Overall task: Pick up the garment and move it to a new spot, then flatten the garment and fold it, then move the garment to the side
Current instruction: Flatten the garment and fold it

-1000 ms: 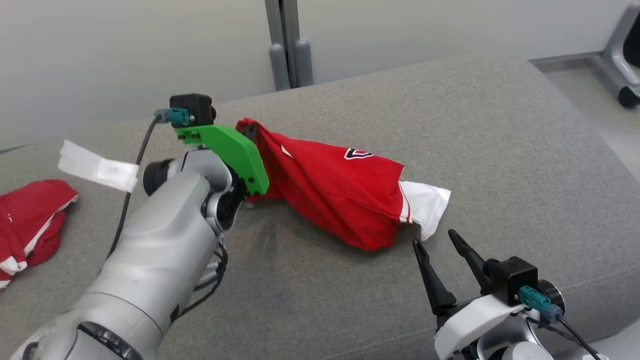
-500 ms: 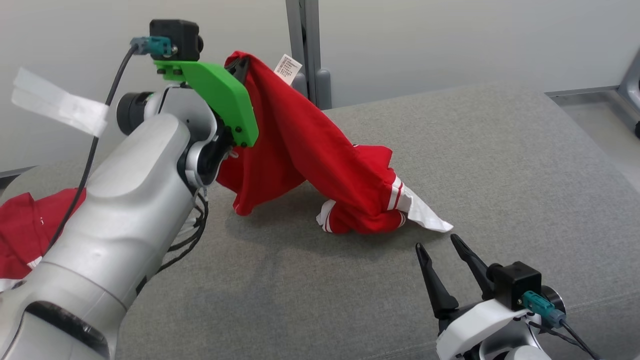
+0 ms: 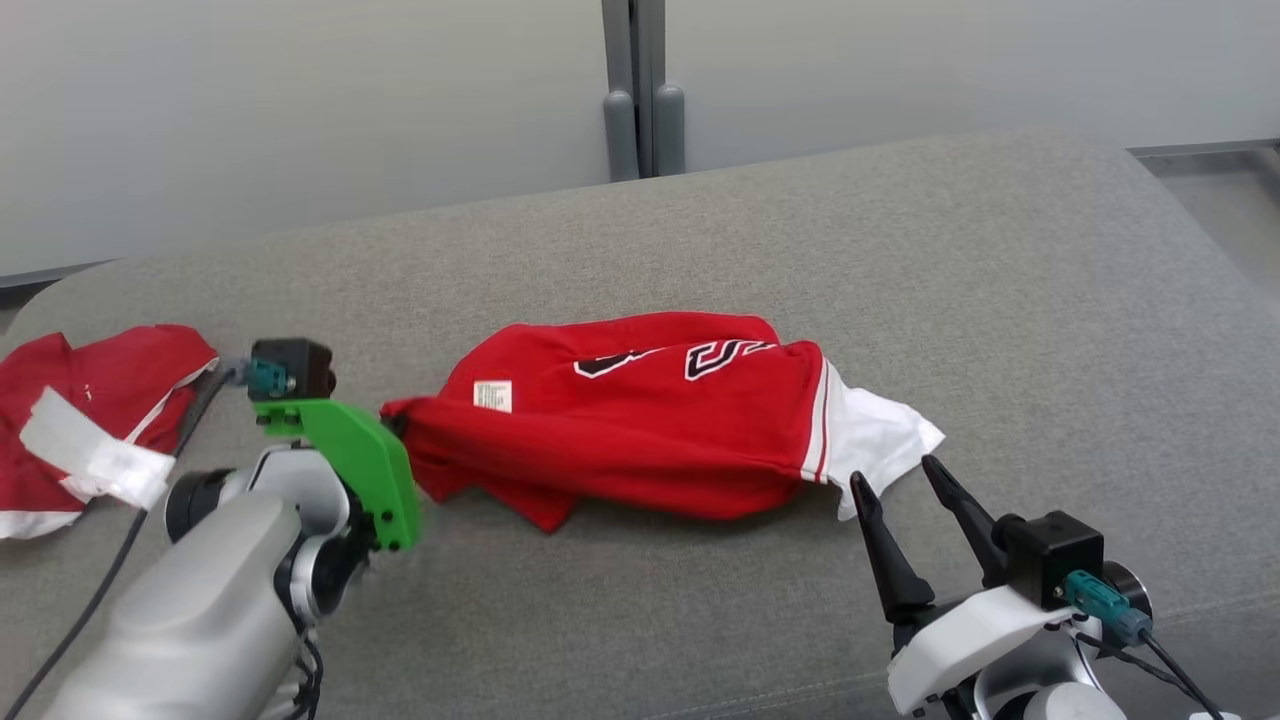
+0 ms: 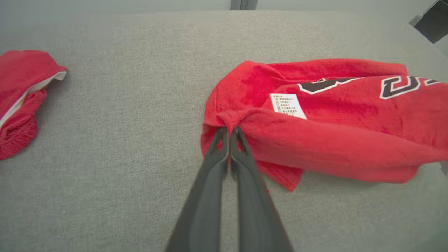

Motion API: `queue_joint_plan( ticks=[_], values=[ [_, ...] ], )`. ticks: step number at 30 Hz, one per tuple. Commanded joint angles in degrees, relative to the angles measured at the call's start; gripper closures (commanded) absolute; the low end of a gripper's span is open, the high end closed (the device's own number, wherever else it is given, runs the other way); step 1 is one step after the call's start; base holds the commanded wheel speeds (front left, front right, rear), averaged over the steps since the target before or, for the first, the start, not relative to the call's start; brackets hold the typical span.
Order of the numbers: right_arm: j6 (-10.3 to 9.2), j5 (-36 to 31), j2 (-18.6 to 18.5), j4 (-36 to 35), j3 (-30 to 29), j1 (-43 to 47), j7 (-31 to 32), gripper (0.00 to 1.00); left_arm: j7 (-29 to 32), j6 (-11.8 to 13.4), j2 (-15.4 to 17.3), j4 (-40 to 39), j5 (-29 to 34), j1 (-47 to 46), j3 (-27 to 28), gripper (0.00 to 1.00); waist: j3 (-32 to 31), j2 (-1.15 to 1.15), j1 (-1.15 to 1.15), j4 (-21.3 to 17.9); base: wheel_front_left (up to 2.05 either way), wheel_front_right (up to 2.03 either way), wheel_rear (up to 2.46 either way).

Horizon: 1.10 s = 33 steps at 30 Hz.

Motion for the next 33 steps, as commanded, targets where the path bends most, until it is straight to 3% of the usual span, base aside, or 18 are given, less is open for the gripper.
queue_joint_plan(
  ticks=[1, 9, 10, 11, 18, 23, 27, 33],
  values=[
    [0.0, -0.4, -0.1, -0.3, -0.1, 0.5, 0.2, 0.0, 0.3, 0.2, 0.8, -0.8, 0.0, 1.8, -0.5, 1.0, 0.7, 0.0, 0.0, 1.1, 0.0, 0.0, 0.0],
    [0.0, -0.3, -0.1, -0.6, 0.0, 0.5, 0.6, 0.0, 3.3, 2.2, 3.6, -7.1, -2.0, 10.2, -2.5, 1.0, 0.5, 0.0, 0.0, 3.9, 0.0, 0.0, 0.0],
    [0.0, -0.2, -0.1, -0.5, 0.1, 0.4, 0.7, 0.0, 3.4, 2.5, 3.7, -7.7, -2.0, 10.7, -2.7, 0.55, 0.4, 0.0, 0.0, 4.2, 0.0, 0.0, 0.0],
    [0.0, -0.1, -0.1, -0.5, 0.2, 0.3, 0.7, 0.0, 3.6, 2.8, 3.5, -8.0, -2.2, 11.2, -2.8, 0.0, 0.3, 0.0, 0.0, 4.4, 0.0, 0.0, 0.0],
    [0.0, 0.3, -0.1, 0.3, 0.5, -0.2, 0.4, 0.0, 4.0, 4.5, 2.9, -9.3, -3.8, 14.2, -2.6, 0.0, -0.2, 0.0, 0.0, 4.7, 0.0, 0.0, 0.0],
    [0.0, 0.6, -0.1, 0.7, -0.5, 0.6, 0.8, 0.0, 1.1, 5.8, 3.7, -10.0, -4.7, 16.0, -0.9, 0.0, -0.9, 0.0, 0.0, 4.2, 0.0, 0.0, 0.0],
    [0.0, 1.3, -0.1, 1.0, -1.9, 0.9, 1.3, 0.0, -5.7, 6.5, 4.5, -12.2, -5.1, 17.6, 2.6, 0.0, -1.6, 0.0, 0.0, 3.8, 0.0, 0.0, 0.0],
    [0.0, 7.8, -0.1, 2.5, -4.1, 0.9, 0.6, 0.0, -20.5, 6.1, 4.6, -17.1, -3.1, 21.2, 8.1, 0.0, -3.1, 0.0, 0.0, 3.7, 0.0, 0.0, 0.0]
  ],
)
